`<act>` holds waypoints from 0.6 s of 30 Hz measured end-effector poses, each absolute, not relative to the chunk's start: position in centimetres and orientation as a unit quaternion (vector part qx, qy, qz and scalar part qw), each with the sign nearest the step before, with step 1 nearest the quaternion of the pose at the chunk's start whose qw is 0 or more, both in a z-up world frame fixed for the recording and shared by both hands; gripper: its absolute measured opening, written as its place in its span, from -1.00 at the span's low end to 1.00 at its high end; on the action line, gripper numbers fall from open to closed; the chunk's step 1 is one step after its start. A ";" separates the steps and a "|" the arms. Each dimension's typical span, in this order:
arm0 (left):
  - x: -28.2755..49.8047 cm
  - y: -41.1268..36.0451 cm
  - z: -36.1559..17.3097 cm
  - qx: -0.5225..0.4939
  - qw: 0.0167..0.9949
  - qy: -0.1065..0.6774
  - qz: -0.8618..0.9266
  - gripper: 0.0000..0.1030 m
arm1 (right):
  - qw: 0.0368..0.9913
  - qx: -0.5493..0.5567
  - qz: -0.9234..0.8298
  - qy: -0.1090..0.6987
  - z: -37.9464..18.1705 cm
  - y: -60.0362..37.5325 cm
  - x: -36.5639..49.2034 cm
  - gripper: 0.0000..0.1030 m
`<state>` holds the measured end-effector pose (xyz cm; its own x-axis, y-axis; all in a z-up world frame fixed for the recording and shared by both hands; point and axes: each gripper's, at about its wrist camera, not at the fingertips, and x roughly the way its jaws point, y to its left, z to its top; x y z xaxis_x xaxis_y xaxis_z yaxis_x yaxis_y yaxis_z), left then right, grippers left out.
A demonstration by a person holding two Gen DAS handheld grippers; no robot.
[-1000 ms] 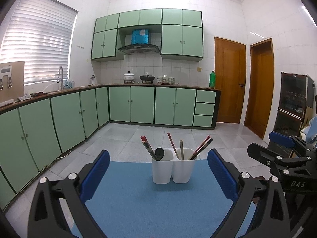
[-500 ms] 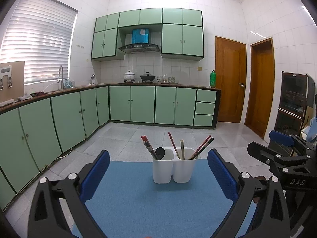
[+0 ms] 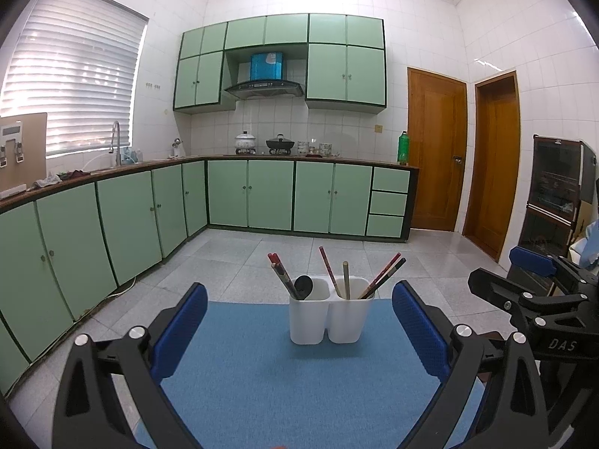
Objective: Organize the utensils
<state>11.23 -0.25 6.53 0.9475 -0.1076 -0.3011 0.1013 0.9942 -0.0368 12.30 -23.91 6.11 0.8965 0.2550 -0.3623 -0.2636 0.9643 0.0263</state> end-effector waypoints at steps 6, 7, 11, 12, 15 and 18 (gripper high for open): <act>11.2 -0.2 6.4 -0.011 0.987 0.154 -0.052 0.88 | 0.973 -0.013 0.133 0.186 6.0 -23.9 12.3 0.90; 11.2 -0.2 6.4 -0.011 0.987 0.154 -0.052 0.88 | 0.973 -0.013 0.133 0.187 5.9 -23.8 12.3 0.90; 11.2 -0.2 6.3 -0.011 0.987 0.154 -0.051 0.88 | 0.973 -0.013 0.134 0.188 5.9 -24.0 12.4 0.90; 11.2 -0.2 6.3 -0.011 0.987 0.154 -0.051 0.88 | 0.973 -0.013 0.134 0.187 5.9 -24.0 12.4 0.90; 11.2 -0.2 6.3 -0.011 0.987 0.154 -0.051 0.88 | 0.973 -0.012 0.133 0.187 5.9 -24.0 12.4 0.90; 11.2 -0.1 6.2 -0.011 0.987 0.154 -0.051 0.88 | 0.973 -0.013 0.133 0.187 5.9 -24.0 12.4 0.90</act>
<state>11.18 -0.15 6.22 0.9471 -0.1048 -0.3033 0.0979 0.9945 -0.0380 12.43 -24.01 5.92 0.8949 0.2540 -0.3671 -0.2639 0.9643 0.0238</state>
